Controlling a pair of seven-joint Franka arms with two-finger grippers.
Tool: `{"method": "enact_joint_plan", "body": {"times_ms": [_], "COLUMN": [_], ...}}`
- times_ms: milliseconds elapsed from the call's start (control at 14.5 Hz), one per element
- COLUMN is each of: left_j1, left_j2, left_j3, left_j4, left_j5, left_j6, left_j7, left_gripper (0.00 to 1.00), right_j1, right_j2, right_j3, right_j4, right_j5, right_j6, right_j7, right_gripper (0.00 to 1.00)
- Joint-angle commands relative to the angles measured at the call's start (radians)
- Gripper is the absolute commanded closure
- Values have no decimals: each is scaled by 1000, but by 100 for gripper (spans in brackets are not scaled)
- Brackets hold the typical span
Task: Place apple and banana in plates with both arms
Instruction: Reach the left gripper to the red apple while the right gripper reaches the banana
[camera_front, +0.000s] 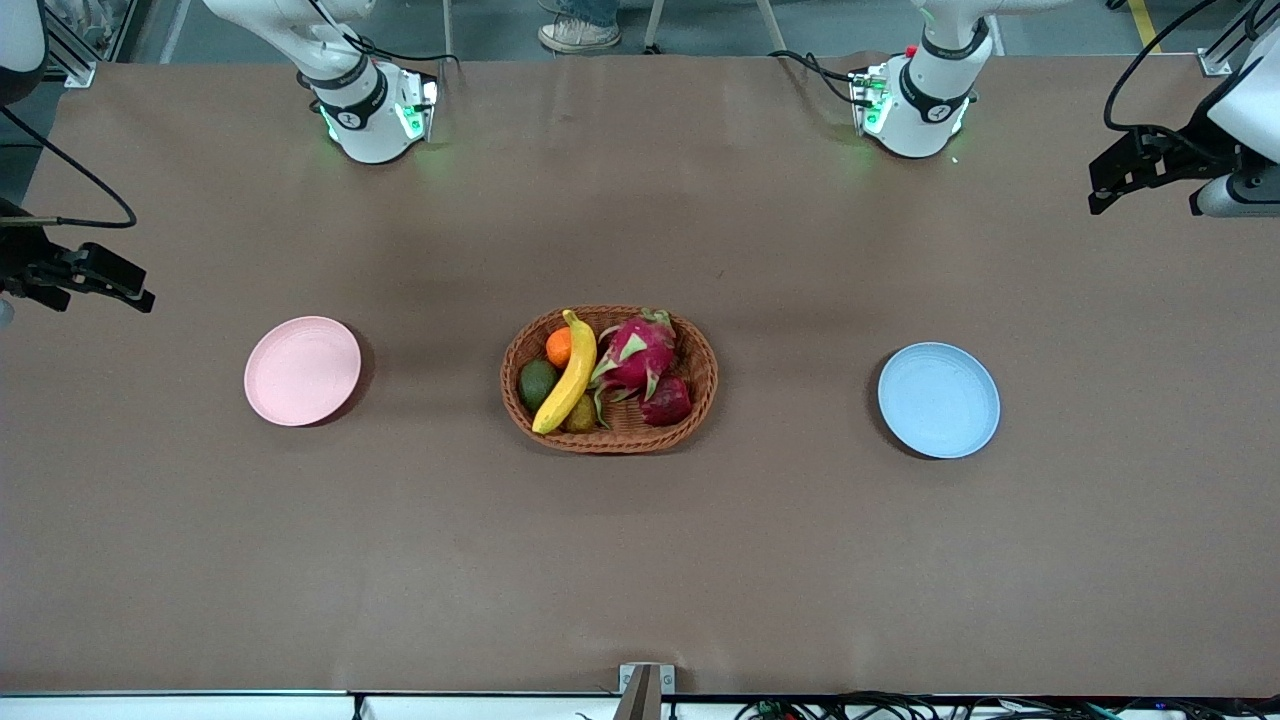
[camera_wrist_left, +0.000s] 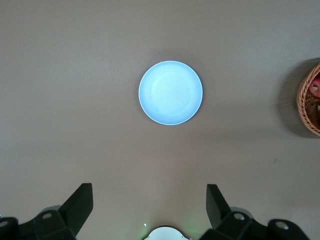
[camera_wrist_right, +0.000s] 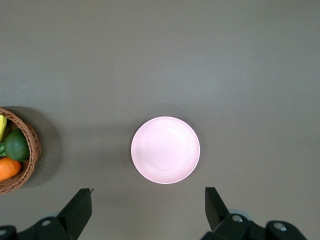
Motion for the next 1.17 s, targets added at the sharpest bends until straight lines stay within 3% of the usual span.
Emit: {"method": "enact_joint_plan", "body": {"times_ms": [0, 482, 757, 1101], "left_j1": [0, -20, -75, -205], "left_j2": [15, 166, 280, 427], "left_j3": [-2, -27, -91, -93], "left_j4": [27, 83, 80, 78], "left_j5": [-3, -23, -21, -29], "left_j6": [-14, 16, 147, 327], "left_j7": [-11, -23, -283, -591], "left_gripper": [0, 0, 0, 0], "right_j1": [-2, -7, -30, -42], "right_j2": [-5, -3, -2, 69], "right_j3": [3, 0, -3, -3], "right_j4": [1, 1, 3, 3], "right_j5": [-16, -18, -5, 47], "right_j6": [8, 6, 9, 88], "right_j7": [10, 10, 13, 5], "right_gripper": [0, 0, 0, 0]}}
